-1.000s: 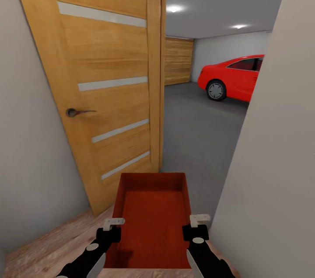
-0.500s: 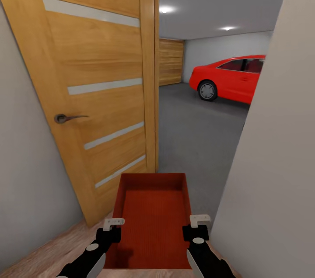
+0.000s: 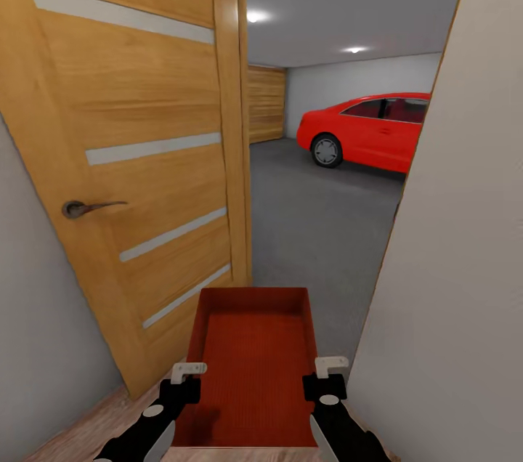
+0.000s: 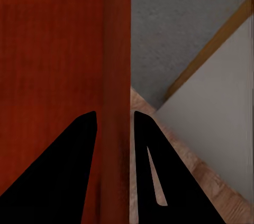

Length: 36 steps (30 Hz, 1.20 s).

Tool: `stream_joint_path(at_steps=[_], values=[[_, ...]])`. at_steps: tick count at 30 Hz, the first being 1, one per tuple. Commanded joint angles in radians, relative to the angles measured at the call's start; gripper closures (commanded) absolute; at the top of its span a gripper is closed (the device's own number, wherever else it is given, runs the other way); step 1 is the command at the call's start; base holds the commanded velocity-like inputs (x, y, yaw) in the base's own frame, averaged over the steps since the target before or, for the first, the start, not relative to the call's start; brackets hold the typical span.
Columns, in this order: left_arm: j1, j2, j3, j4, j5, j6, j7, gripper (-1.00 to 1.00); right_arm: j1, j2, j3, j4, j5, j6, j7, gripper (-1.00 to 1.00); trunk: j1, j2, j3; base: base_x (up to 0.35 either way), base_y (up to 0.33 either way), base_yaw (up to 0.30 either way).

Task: Move the two storage containers from the living room to the garage. In the garage, place one container on the floor and stack the other container on top of it (either order is fine).

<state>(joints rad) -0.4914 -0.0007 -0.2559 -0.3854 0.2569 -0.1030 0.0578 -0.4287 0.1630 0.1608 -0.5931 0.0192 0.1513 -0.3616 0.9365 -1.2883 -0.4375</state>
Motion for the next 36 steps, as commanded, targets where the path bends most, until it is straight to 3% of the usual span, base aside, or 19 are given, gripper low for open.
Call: stream_joint_path(at_steps=[1, 17, 36], values=[[-0.002, 0.002, 0.000, 0.003, 0.011, 0.004, 0.016, 1.00, -0.001, -0.016, 0.014, -0.004, 0.044, 0.009, -0.015, 1.00, 0.000, -0.001, -0.001, 0.196, 0.173, -0.258], [-0.002, 0.002, 0.000, 0.003, 0.011, 0.004, 0.016, 1.00, -0.001, -0.016, 0.014, -0.004, 0.043, 0.009, -0.015, 1.00, 0.000, -0.001, 0.003, 0.115, 0.111, -0.146], [-0.002, 0.002, 0.000, 0.003, 0.010, 0.004, 0.016, 1.00, -0.001, -0.016, 0.014, -0.004, 0.042, 0.010, -0.014, 1.00, 0.000, -0.001, 0.004, 0.062, 0.160, -0.238]])
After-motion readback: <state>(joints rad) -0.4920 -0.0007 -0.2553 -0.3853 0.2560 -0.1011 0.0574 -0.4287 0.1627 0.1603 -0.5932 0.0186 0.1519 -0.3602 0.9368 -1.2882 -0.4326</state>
